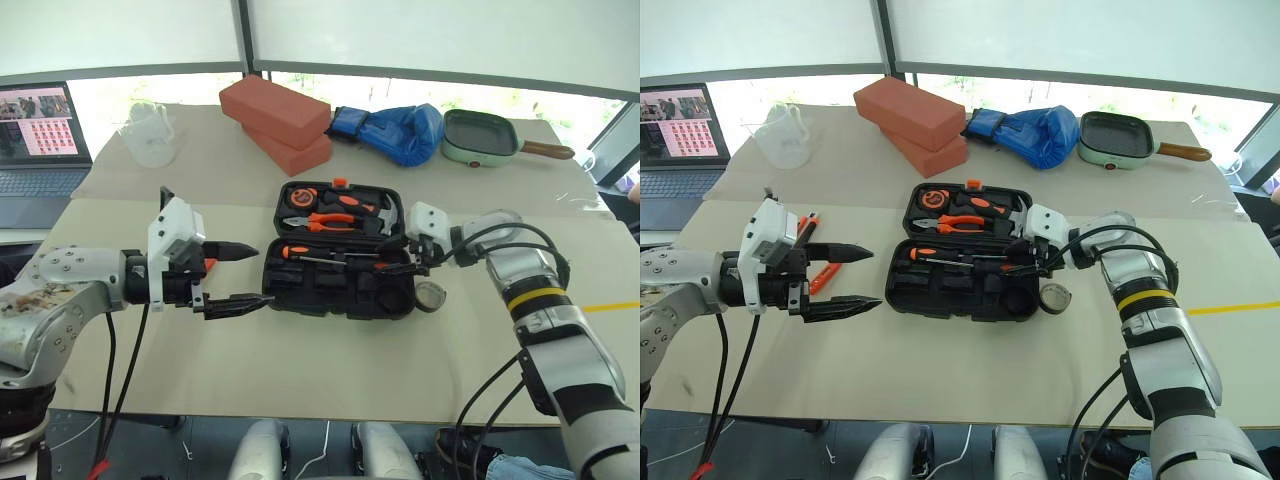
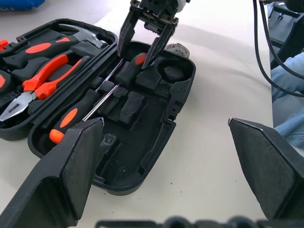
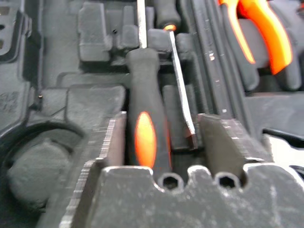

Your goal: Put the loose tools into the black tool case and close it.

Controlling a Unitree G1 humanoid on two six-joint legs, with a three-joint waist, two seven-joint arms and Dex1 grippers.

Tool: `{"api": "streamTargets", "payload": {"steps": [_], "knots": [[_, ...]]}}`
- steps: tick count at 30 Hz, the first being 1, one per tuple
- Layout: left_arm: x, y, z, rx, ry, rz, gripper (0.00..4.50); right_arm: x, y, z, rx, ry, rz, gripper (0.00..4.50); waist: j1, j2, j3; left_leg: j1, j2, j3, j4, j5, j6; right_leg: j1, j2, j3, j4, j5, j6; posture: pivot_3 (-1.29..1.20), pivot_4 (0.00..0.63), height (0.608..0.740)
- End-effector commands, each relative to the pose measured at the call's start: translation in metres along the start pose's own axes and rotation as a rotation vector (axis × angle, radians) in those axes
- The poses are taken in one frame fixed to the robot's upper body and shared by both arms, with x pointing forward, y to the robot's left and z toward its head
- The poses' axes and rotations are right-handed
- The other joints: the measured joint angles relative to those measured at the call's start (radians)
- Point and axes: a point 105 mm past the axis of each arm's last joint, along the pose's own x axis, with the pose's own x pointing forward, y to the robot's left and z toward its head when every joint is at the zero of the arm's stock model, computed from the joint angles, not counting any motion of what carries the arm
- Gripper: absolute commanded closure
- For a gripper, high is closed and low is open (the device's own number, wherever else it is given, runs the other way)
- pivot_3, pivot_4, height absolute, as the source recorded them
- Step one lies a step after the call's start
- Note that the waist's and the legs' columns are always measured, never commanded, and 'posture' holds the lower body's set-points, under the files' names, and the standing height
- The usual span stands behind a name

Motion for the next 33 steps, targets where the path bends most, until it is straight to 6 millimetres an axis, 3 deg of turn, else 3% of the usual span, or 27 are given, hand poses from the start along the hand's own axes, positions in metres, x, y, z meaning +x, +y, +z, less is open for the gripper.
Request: {"api": "streamTargets", "payload": {"steps": [1,3,6,17,27,33], "knots": [[-0.003,0.001,0.009,0.052,-0.009,0.017,0.00,-0.012,-0.009,0.023,0.002,-0.083,-0.028,0.02,0.000,0.000,0.000,0.000,0.000,0.000,0.000,0.000,0.000,0.000,0.000,0.000,0.000,0.000,0.000,0.00,0.150,0.738],[-0.003,0.002,0.008,0.050,-0.010,0.020,0.00,-0.012,-0.011,0.034,0.026,-0.133,-0.035,0.02,0.000,0.000,0.000,0.000,0.000,0.000,0.000,0.000,0.000,0.000,0.000,0.000,0.000,0.000,0.000,0.00,0.150,0.738],[-0.003,0.002,0.006,0.047,-0.009,0.023,0.00,-0.004,-0.011,0.046,0.073,-0.194,-0.046,0.68,0.000,0.000,0.000,0.000,0.000,0.000,0.000,0.000,0.000,0.000,0.000,0.000,0.000,0.000,0.000,0.00,0.150,0.738],[-0.004,0.004,0.006,0.055,0.000,0.030,0.00,0.022,0.006,0.041,0.112,-0.209,-0.044,4.48,0.002,0.001,0.000,0.000,0.000,0.000,0.000,0.000,0.000,0.000,0.000,0.000,0.001,0.000,0.000,0.00,0.150,0.738],[-0.004,0.005,0.006,0.058,0.006,0.027,0.00,0.043,0.014,0.027,0.135,-0.125,-0.030,4.48,0.000,0.001,0.000,0.000,0.000,0.000,0.000,0.000,0.000,-0.001,0.001,0.000,0.001,0.000,0.000,0.00,0.150,0.738],[-0.003,0.006,0.005,0.061,0.005,0.025,0.00,0.055,0.018,0.007,0.122,0.007,-0.033,4.48,-0.002,0.001,0.000,0.001,0.000,0.000,0.000,0.000,0.000,0.001,0.001,0.000,0.001,0.000,0.000,0.00,0.150,0.738]]}}
